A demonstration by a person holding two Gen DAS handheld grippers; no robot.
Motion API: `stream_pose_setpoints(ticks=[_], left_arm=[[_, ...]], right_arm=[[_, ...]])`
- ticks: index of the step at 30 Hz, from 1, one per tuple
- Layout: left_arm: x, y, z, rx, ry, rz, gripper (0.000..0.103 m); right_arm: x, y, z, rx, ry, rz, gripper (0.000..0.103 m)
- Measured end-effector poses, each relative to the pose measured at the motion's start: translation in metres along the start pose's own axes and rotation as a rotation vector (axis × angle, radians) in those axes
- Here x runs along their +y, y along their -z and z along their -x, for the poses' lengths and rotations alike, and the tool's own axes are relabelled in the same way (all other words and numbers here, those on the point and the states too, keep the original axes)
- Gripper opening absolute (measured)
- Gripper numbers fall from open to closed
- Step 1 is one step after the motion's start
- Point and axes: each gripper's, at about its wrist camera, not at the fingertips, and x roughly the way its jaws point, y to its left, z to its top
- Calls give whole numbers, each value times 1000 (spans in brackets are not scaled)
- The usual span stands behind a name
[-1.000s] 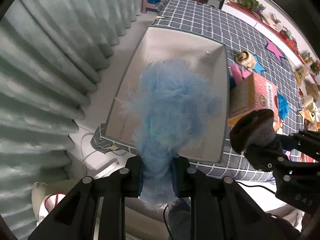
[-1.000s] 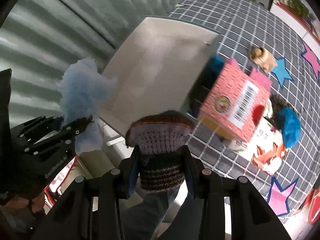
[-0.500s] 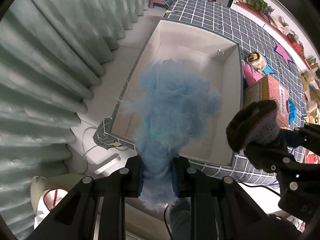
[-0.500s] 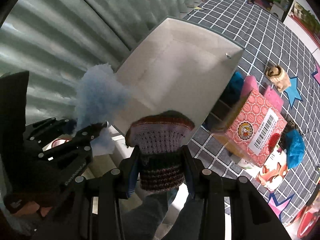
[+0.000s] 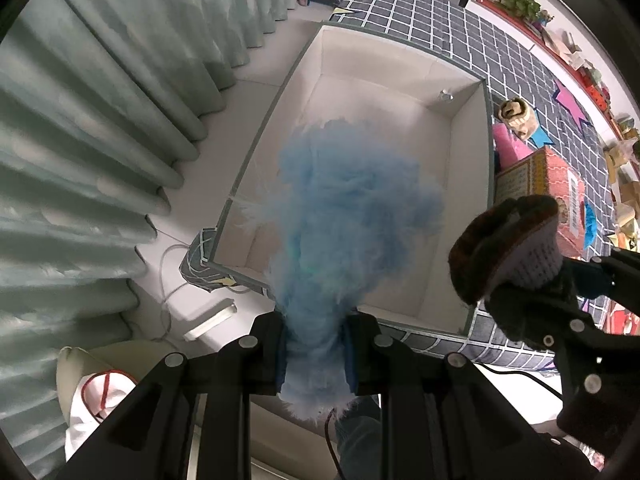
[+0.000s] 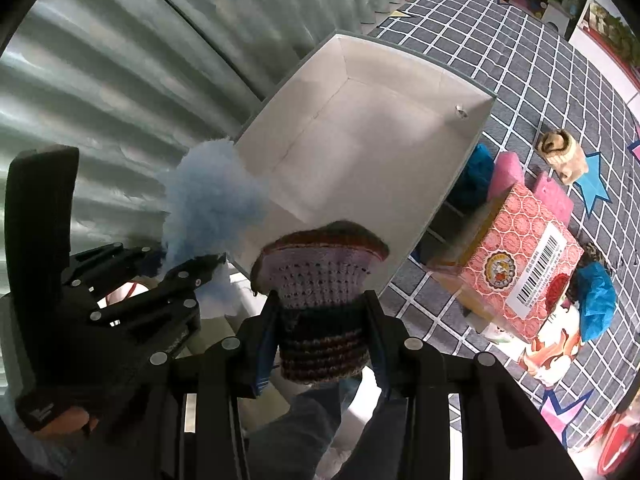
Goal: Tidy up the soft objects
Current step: 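Carry the fluffy toy and striped knit item with both tools over the white box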
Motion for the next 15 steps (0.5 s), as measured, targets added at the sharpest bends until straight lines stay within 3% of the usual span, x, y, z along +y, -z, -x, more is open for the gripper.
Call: stream_pose_setpoints(ticks=[15], left_arm=[[7,-6,-19,28,-18,-2,24]], right_arm=[[-2,-8,-17,28,6,-5,41]])
